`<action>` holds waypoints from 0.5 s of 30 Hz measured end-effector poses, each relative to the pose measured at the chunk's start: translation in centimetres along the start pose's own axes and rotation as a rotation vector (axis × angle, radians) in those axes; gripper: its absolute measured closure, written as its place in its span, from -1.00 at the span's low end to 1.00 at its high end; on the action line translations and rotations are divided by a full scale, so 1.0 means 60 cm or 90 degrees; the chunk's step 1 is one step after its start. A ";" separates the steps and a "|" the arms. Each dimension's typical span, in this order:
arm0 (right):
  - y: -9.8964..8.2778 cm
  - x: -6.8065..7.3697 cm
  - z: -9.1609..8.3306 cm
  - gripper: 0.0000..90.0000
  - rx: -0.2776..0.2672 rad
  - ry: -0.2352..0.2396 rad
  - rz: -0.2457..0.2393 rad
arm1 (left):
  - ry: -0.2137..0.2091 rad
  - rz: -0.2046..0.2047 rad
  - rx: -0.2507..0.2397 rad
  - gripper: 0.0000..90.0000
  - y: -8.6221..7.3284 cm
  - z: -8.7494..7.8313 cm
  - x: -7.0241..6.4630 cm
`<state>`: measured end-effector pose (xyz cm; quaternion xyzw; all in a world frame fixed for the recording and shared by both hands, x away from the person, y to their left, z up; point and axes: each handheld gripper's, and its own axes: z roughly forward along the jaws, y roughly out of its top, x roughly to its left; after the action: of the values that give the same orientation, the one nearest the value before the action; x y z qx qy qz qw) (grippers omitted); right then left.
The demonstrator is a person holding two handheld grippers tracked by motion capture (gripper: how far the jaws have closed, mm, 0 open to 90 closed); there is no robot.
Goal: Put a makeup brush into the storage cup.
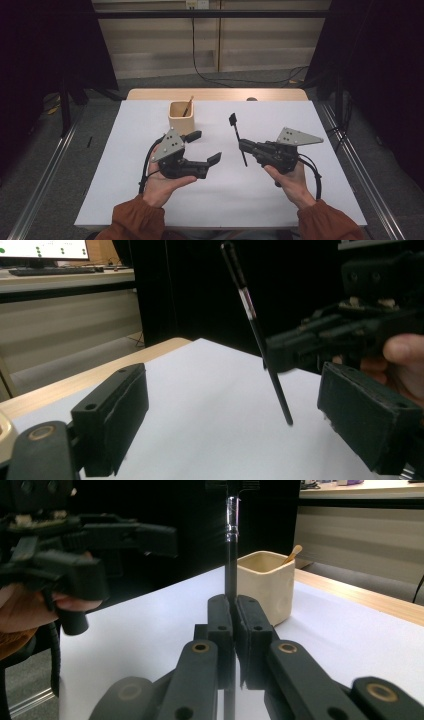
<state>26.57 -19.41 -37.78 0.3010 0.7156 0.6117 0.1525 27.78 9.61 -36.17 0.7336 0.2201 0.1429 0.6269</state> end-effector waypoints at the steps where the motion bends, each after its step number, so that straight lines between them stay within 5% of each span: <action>1: 0.000 0.001 0.001 0.90 0.002 0.001 -0.001 | -0.003 0.003 -0.003 -0.71 0.004 0.006 -0.002; 9: -0.002 0.006 0.002 0.89 0.003 0.006 -0.003 | -0.028 0.006 0.001 -0.63 0.017 0.032 -0.013; 15: -0.004 0.010 0.006 0.90 0.009 0.014 -0.005 | -0.029 -0.023 0.011 -0.39 0.021 0.047 -0.007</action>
<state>26.26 -18.75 -37.99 0.2923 0.7228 0.6091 0.1452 28.93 6.85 -35.39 0.7381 0.2202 0.1127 0.6277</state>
